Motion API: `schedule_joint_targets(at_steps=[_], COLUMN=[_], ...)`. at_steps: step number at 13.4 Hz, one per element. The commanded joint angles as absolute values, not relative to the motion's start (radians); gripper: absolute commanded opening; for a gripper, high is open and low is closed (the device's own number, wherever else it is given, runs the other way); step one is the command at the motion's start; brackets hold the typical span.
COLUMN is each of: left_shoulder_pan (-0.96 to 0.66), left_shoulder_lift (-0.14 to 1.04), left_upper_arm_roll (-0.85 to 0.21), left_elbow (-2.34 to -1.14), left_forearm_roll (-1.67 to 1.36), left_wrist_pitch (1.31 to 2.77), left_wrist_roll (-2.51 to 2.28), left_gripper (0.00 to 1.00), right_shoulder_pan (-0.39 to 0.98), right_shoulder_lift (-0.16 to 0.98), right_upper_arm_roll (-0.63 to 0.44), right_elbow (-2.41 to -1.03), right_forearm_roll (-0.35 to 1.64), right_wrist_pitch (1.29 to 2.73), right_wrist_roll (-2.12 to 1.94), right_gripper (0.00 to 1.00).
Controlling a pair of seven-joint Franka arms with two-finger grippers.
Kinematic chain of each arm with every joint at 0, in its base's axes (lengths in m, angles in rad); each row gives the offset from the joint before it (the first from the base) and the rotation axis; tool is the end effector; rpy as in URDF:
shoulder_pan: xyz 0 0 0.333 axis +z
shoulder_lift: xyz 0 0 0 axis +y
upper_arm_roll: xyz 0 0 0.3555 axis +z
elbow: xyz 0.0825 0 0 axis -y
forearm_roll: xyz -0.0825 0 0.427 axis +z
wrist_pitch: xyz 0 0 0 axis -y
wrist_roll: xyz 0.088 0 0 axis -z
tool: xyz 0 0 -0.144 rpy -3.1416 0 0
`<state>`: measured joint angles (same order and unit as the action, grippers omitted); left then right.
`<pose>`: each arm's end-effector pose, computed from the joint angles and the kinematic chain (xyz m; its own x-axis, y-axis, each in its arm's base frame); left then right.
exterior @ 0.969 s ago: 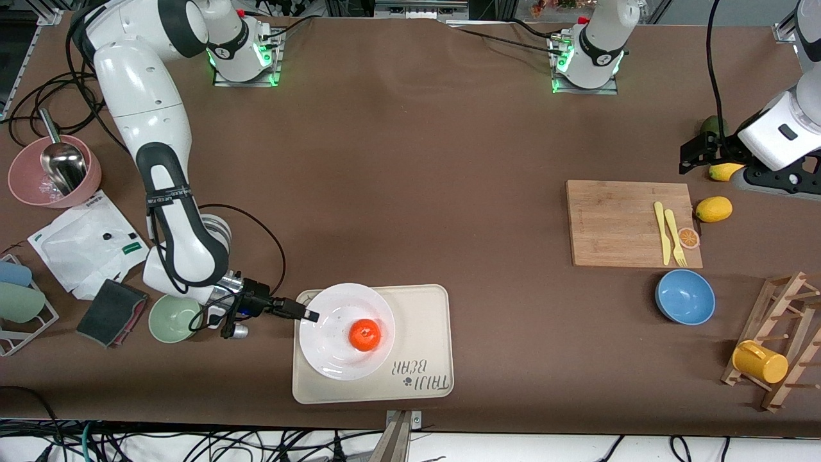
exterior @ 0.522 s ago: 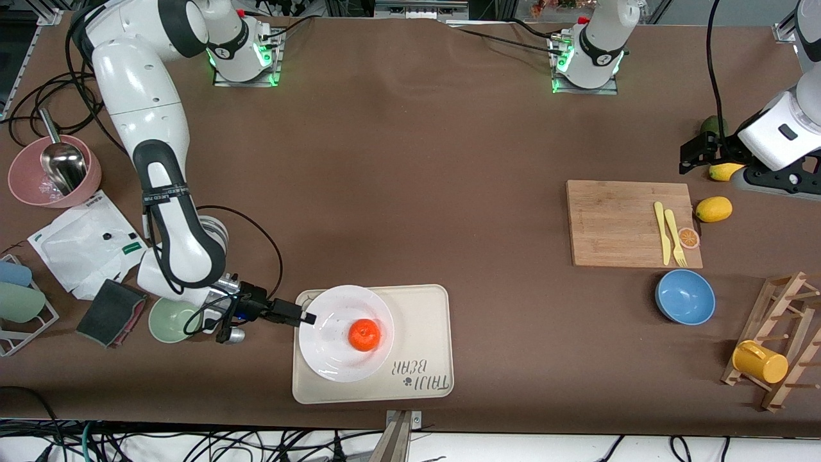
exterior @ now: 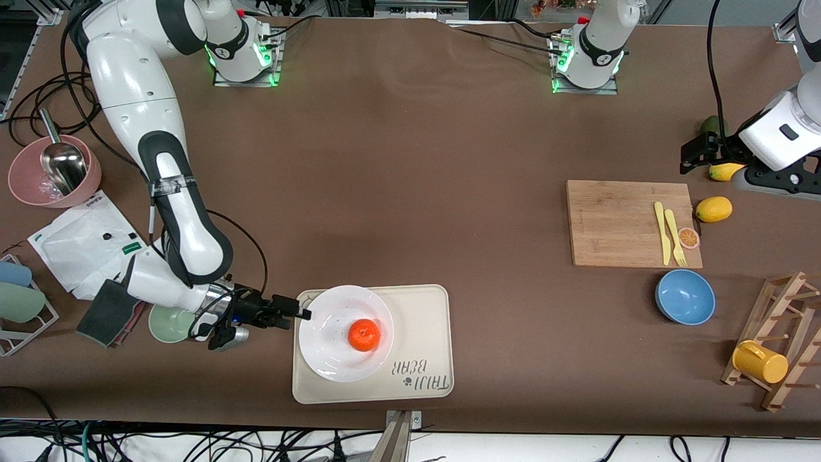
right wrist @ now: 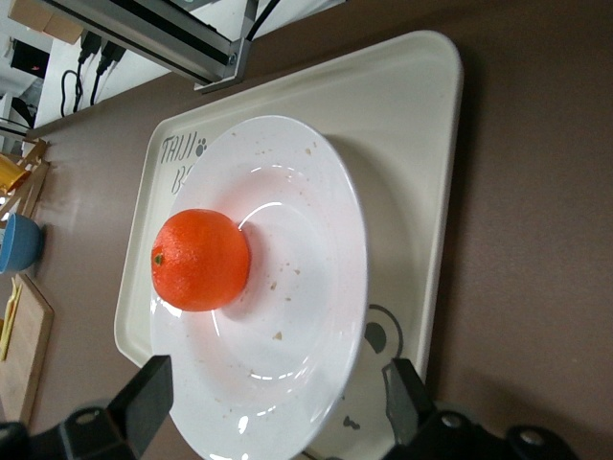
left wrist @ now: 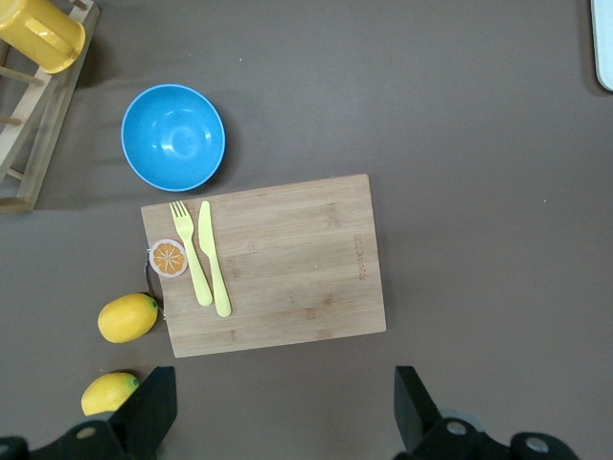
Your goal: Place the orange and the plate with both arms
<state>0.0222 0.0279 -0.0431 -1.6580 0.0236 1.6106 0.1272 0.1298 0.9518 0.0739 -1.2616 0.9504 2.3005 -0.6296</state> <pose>0.6029 -0.0090 0.5688 0.9859 -0.1485 -0.0774 -0.1499 -0.9886 -0.0125 0.8202 0.1936 0.1665 0.9619 0.0537 0.2682 0.2225 -0.7239 -0.6530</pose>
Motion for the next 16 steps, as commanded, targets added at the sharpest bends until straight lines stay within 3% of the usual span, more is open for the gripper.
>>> schedule_joint_targets(at_steps=[1,6,10,16], left_shoulder_pan=[0.025,0.023,0.023,0.023], left_shoulder_lift=[0.017,0.017,0.017,0.017], left_upper_arm_roll=[-0.037,-0.037,-0.037,-0.037], left_elbow=[-1.666,-1.666,-1.666,-1.666], left_forearm_roll=[-0.006,-0.006,-0.006,-0.006], left_wrist_pitch=[1.606,1.606,1.606,1.606], left_wrist_roll=[0.158,0.156,0.156,0.156], left_gripper=[1.0,1.0,1.0,1.0], right_shoulder_pan=[0.129,0.127,0.185,0.236], right_shoulder_lift=[0.887,0.775,0.66,0.476], right_upper_arm_roll=[0.069,-0.018,-0.025,-0.025], right_elbow=[-1.285,-1.293,-1.293,-1.369], right_forearm_roll=[0.812,0.557,0.203,0.052], right_wrist_pitch=[2.223,1.914,1.738,1.594], right_wrist_roll=[-0.62,-0.494,-0.212,0.046], right_gripper=[1.0,1.0,1.0,1.0])
